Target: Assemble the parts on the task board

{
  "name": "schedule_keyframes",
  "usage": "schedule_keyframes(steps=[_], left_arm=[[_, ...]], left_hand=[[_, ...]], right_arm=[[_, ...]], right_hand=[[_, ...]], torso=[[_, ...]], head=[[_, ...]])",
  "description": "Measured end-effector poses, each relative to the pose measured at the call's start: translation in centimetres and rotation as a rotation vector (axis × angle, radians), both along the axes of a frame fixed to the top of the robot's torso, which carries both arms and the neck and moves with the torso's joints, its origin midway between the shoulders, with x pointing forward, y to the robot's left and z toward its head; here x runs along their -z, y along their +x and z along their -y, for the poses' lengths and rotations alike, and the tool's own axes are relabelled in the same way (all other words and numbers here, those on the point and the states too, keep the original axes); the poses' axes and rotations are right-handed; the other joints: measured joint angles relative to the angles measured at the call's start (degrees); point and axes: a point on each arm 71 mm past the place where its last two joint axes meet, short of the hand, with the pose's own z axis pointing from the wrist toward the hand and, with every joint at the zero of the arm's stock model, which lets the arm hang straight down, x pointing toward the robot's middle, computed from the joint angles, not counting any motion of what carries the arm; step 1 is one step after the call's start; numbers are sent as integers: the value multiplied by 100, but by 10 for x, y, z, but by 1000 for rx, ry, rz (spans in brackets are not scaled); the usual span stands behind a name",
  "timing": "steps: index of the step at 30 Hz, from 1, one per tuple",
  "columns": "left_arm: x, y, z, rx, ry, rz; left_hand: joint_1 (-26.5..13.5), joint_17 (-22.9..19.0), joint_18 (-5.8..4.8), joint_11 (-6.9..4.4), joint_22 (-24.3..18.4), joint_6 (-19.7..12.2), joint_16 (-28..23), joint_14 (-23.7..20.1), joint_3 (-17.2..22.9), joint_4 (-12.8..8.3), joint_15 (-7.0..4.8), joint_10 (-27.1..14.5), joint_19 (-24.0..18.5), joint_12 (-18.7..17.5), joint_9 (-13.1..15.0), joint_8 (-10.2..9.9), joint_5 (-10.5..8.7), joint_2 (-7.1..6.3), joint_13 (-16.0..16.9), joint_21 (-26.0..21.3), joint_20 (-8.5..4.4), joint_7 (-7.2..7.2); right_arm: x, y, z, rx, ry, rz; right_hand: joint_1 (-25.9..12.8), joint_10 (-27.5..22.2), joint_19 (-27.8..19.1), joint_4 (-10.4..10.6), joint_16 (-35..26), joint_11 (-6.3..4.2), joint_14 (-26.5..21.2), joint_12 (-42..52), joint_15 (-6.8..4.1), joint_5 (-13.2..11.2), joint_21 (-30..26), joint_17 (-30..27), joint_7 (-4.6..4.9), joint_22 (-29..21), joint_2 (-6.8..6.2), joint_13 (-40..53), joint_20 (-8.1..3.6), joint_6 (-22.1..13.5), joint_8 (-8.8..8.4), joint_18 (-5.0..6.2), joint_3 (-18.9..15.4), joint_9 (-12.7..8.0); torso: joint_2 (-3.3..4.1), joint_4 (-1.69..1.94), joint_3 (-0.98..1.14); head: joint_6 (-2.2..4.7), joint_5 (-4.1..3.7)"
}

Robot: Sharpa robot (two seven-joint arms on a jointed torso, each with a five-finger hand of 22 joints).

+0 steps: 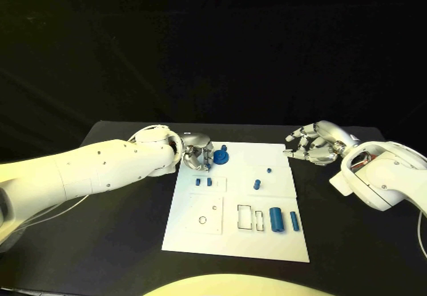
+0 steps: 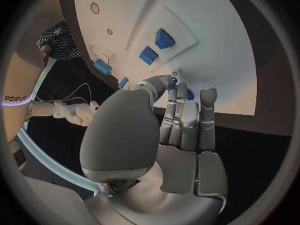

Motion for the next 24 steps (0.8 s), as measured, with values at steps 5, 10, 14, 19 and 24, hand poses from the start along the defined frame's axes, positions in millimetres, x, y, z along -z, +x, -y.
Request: schedule_keyframes(steps=[5,10,14,19,24], left_arm=[[1,0,-1,1,7,-9],[2,-1,0,6,14,-19],[3,-1,0,8,19,-25],[3,-2,0,8,25,-32],[4,-2,-1,6,31,-35]], left_hand=[[0,-15,0,0,-7,-1,0,0,0,0,0,0,0,0,-1,-2,0,0,0,0,0,0],[0,-19,0,0,-20,-1,0,0,0,0,0,0,0,0,-2,-2,0,0,0,0,0,0],[0,-30,0,0,-20,-2,0,0,0,0,0,0,0,-30,-2,-2,0,0,-5,0,0,0],[0,-30,0,0,-20,-2,0,0,0,0,0,0,0,-31,1,-3,0,0,-5,0,0,0],[0,-30,0,0,-20,14,0,0,0,0,0,0,-1,-31,4,-20,0,0,-5,0,0,16]], right_arm=[[0,0,0,0,0,0],[0,0,0,1,0,0],[0,0,0,1,0,0],[0,0,0,1,0,0],[0,0,0,1,0,0]], right_hand=[[0,12,0,0,0,-11,0,0,0,-22,-42,0,0,0,0,-16,0,0,0,0,0,0],[0,31,0,0,0,-12,0,0,0,-22,-43,0,0,0,0,-17,0,0,0,0,0,0],[0,19,0,0,0,-23,0,0,0,-22,-43,0,-1,-1,0,-17,0,-1,0,0,0,0],[0,10,0,0,0,-32,0,0,0,-22,-43,0,-1,-1,0,-17,0,-1,0,0,0,0],[0,10,0,0,0,-32,0,0,0,-22,-43,0,-1,-2,0,-17,0,-1,0,0,0,0]], torso=[[0,1,0],[-2,2,0],[-3,1,1],[-3,2,1],[-3,1,1]], head=[[-7,0],[-8,-3],[-12,1],[-16,8],[-25,9]])
